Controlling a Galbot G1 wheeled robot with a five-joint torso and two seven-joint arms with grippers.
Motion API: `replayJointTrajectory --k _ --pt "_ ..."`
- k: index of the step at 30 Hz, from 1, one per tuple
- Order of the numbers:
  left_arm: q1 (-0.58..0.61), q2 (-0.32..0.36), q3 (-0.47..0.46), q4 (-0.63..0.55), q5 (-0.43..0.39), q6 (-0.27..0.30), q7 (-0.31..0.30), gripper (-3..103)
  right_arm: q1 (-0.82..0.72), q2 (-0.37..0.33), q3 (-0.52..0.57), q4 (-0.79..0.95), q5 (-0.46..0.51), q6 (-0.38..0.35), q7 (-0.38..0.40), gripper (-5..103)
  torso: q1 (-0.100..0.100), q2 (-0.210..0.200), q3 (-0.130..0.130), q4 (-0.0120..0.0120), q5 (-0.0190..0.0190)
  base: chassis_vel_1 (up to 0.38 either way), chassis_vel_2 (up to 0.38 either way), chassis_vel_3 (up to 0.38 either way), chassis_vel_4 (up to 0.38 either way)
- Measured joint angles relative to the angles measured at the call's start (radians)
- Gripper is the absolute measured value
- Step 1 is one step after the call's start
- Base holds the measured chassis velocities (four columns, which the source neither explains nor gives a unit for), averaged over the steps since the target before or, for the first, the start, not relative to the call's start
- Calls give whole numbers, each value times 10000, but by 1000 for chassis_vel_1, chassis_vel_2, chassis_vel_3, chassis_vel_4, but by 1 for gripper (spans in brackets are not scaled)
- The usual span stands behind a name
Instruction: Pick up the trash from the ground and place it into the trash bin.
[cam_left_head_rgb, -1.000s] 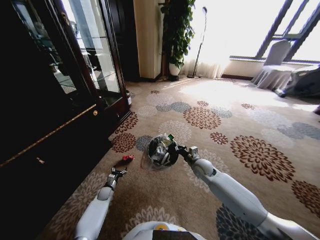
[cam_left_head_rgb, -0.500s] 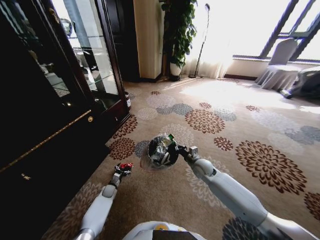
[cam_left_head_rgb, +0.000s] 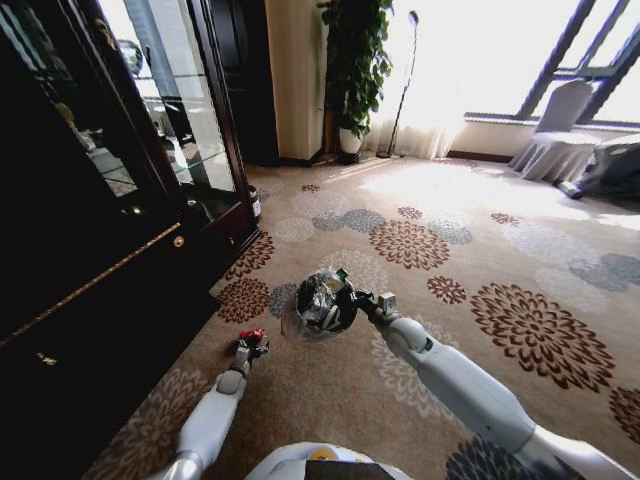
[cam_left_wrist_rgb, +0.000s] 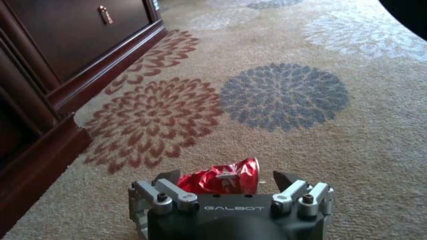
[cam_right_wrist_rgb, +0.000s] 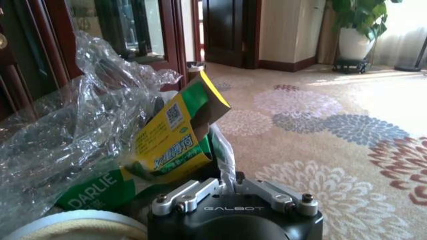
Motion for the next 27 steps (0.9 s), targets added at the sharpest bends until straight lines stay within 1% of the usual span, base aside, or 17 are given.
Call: replayJointTrajectory --k 1,2,3,4,5,6,8,9,12,13,16,17,20,22,25,26,27 --pt "0 0 0 0 0 0 0 94 0 0 0 0 0 0 0 1 0 0 0 0 0 0 0 0 0" --pt "-168 -18 -44 294 29 -17 94 94 0 0 -1 0 0 0 0 1 -1 0 0 0 0 0 0 0 0" --pt "-350 -71 -74 647 35 -47 212 92 0 0 -1 0 0 0 -1 1 -1 0 0 0 0 0 0 0 0" --pt "-426 -103 -97 793 39 -62 293 86 0 0 0 0 0 0 -1 1 -1 0 0 1 -1 0 0 0 0" --pt "-553 -179 -200 1054 42 -127 487 86 0 1 0 0 0 0 -1 1 -1 0 0 0 -2 0 0 0 0" --pt "-553 -179 -200 1054 42 -127 487 86 0 1 0 0 0 0 -1 1 -1 0 0 0 -2 0 0 0 0" --pt "-778 -368 -411 1464 41 -240 792 76 0 1 -1 0 0 0 -1 1 0 0 0 0 -1 0 0 0 0" --pt "-778 -368 -411 1464 41 -240 792 76 0 1 -1 0 0 0 -1 1 0 0 0 0 -1 0 0 0 0" --pt "-869 -473 -484 1726 37 -327 1043 59 0 0 0 0 0 0 2 1 -1 0 0 -2 -2 0 0 0 0" --pt "-869 -473 -484 1726 37 -327 1043 59 0 0 0 0 0 0 2 1 -1 0 0 -2 -2 0 0 0 0" --pt "-955 -506 -588 1940 52 -448 1123 43 0 1 0 0 0 0 2 1 -1 0 0 0 -2 0 0 0 0" --pt "-955 -506 -588 1940 52 -448 1123 43 0 1 0 0 0 0 2 1 -1 0 0 0 -2 0 0 0 0" --pt "-860 -496 -643 1740 -38 -470 1170 26 0 1 0 0 0 0 1 1 -1 0 0 -1 -2 0 0 0 0" --pt "-819 -479 -640 1654 -79 -470 1175 26 0 1 -1 0 0 0 1 1 -1 0 0 -1 -2 0 0 0 0" --pt "-556 -361 -600 1098 -397 -436 1197 11 0 0 0 0 0 0 2 1 -1 0 0 0 -1 0 0 0 0" --pt "-556 -361 -600 1098 -397 -436 1197 11 0 0 0 0 0 0 2 1 -1 0 0 0 -1 0 0 0 0" --pt "-461 -314 -550 889 -522 -419 1198 5 0 1 -1 0 0 0 2 1 -1 0 0 1 -1 0 0 0 0"
